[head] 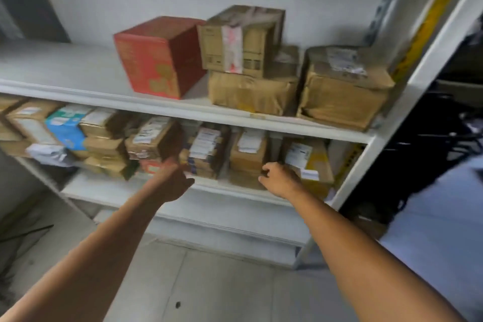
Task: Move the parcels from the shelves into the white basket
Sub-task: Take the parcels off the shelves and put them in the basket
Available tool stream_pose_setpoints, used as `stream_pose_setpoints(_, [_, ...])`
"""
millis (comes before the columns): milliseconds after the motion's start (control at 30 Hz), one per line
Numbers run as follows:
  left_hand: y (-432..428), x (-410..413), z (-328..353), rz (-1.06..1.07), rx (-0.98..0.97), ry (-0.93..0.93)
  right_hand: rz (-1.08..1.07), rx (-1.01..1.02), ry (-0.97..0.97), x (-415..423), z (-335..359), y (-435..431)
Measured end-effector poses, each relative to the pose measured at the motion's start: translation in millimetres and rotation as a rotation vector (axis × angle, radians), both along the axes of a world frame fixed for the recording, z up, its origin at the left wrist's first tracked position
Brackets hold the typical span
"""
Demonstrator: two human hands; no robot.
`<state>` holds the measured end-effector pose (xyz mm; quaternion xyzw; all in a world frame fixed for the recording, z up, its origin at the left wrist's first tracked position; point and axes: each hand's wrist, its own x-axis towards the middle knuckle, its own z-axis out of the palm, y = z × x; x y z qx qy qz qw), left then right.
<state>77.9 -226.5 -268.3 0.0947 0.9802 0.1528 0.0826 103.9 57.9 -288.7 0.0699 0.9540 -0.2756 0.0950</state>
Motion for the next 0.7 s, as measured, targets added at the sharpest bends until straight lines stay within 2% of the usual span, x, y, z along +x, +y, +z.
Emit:
stream_pose_setpoints(100, [59.0, -6.6, -19.0, -0.078, -0.001, -0.052, -0.086, 0.002, -0.034, 11.0, -14.9, 50.2])
stream_pose_setpoints(200, [105.2, -19.6, -44.6, -0.149, 0.079, -0.109, -0.213, 0.018, -0.005, 12.9, -29.1, 86.9])
stream_pose_setpoints(400, [180.1, -58.7, -106.6, -0.306, 0.159, -0.175, -0.386, 0.065, 0.026, 0.3, -68.4, 129.1])
stream_pose_setpoints(567, [230.6, -83.7, -150.7, -0.289, 0.262, -0.214, -0.461, 0.075, 0.063, -20.3, -102.5, 152.4])
stream_pose_setpoints(700, [264.4, -100.8, -169.5, -0.252, 0.416, -0.264, -0.512, 0.065, 0.095, -37.9, -118.0, 161.5])
